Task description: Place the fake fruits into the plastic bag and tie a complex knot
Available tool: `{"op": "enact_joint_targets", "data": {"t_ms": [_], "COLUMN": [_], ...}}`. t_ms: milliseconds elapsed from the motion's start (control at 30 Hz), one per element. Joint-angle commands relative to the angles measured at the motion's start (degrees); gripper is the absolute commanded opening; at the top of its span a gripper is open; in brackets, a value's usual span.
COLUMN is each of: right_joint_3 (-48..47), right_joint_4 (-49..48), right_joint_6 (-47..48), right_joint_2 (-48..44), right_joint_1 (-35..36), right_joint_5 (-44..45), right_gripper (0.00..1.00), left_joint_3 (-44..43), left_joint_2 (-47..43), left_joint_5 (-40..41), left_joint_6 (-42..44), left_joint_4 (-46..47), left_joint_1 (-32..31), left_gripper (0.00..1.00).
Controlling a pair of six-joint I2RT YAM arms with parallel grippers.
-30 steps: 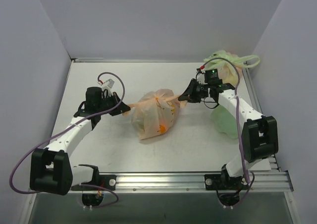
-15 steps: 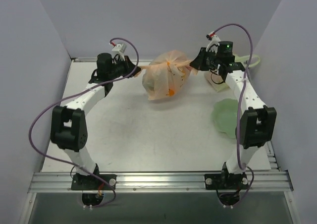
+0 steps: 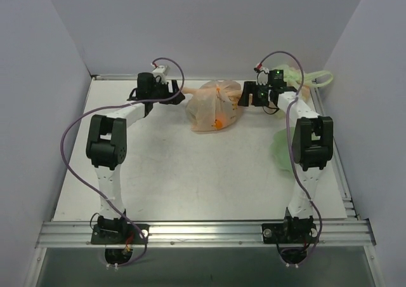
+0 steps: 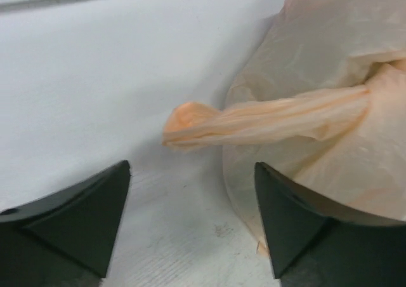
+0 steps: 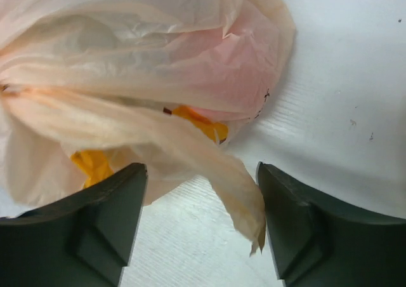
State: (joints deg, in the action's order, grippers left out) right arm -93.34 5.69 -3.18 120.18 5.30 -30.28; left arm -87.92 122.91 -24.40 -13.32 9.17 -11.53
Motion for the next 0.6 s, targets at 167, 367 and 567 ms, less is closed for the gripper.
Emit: {"op": "enact_joint_targets", "data": {"t_ms": [167,367,567], "right_joint_3": [-0.6,3.2,6.8], "right_joint_4": [4.5,13.4,29.7], "right_joint_6": [4.1,9.6,13.5], "right_joint_2": [-16.8,-28.4,-37.9], "right_joint_1": [0.0,-0.6,-1.4], "right_joint_5": [-1.4,0.0,3.6], "right_gripper": [0.97,1.00,1.00], "left_joint_3": [-4.2,-4.3,1.3], "left_joint_2": [-15.7,-25.3,-36.8], "left_joint_5": [-4.2,-0.7,8.7], "left_joint_6": [4.4,8.3,10.2], "left_joint_4": [-12.6,-31.5,-42.4], "left_joint_1": [5.3,6.7,7.2], "left_gripper": [0.97,0.97,0.98]}}
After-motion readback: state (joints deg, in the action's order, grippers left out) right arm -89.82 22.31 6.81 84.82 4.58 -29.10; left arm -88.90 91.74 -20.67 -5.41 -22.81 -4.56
